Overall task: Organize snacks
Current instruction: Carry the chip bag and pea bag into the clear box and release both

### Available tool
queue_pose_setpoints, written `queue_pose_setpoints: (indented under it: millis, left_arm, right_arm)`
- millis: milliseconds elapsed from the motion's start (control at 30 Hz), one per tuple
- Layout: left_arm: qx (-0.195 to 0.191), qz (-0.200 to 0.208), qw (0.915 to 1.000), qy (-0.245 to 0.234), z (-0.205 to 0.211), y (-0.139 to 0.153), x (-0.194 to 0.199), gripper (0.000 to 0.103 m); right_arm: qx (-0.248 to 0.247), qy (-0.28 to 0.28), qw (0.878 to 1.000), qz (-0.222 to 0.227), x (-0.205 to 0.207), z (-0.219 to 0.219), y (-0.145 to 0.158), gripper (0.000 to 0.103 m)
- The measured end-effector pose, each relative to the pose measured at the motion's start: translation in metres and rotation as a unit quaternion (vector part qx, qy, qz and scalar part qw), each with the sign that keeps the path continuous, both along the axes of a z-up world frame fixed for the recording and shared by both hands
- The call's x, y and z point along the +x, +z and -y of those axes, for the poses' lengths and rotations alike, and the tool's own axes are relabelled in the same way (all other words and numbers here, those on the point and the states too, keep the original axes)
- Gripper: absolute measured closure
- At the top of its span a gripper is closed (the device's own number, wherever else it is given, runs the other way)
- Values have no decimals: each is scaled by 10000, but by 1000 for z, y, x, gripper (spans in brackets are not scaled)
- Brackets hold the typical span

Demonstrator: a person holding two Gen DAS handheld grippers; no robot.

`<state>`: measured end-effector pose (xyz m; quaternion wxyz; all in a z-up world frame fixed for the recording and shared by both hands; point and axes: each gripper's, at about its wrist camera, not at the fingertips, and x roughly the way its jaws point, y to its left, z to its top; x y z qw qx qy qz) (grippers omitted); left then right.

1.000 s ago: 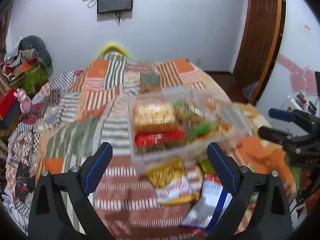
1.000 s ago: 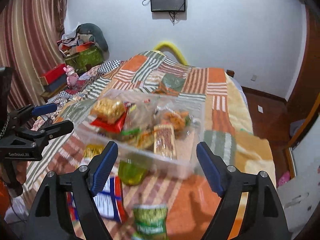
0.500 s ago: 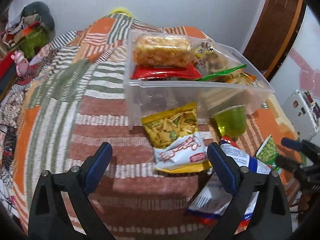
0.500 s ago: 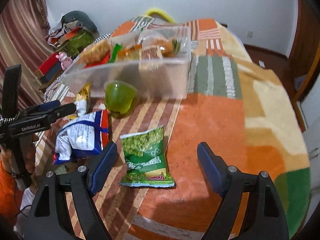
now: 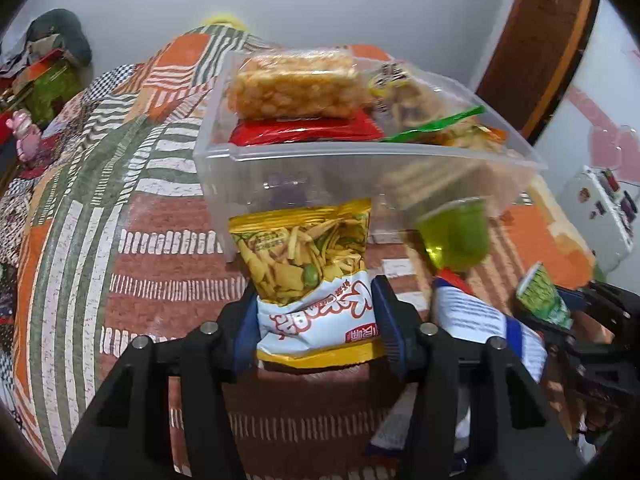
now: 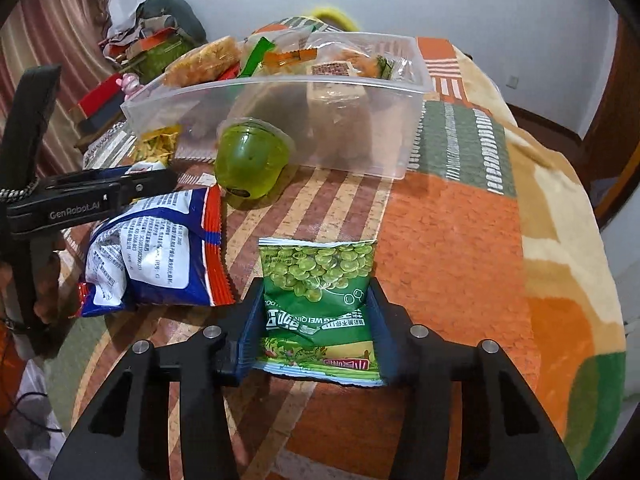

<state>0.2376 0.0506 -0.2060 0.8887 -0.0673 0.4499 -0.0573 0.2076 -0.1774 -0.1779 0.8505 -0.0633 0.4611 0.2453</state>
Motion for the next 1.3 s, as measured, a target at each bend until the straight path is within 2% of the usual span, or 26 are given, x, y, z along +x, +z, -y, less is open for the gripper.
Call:
queue_pose_setpoints:
  millis: [100, 433, 600, 767, 1000, 1300]
  left_arm:
    - [25, 81, 10000, -47, 2, 6, -8, 52]
    - [-50, 502, 9987, -29, -1, 45, -29, 52]
    - [-61, 816, 9966, -51, 4, 72, -28, 52]
    - [14, 1037, 9946, -72, 7, 88, -17, 52]
    - [89, 1231, 9923, 61, 3, 92, 11, 52]
    - [125, 1043, 9943, 185, -3, 76, 48, 52]
  right_arm:
    - [0, -2, 10000, 27, 0, 0, 2, 66]
    - [144, -87, 9995, 284, 4, 6, 22, 67]
    - [318, -182, 9978, 551, 12, 14, 44, 67]
    - [441, -289, 9957, 764, 19, 17, 58, 67]
    - [556, -447, 9916, 1075, 44, 9, 75, 67]
    - [453, -583, 9912, 1102, 88, -8, 72, 67]
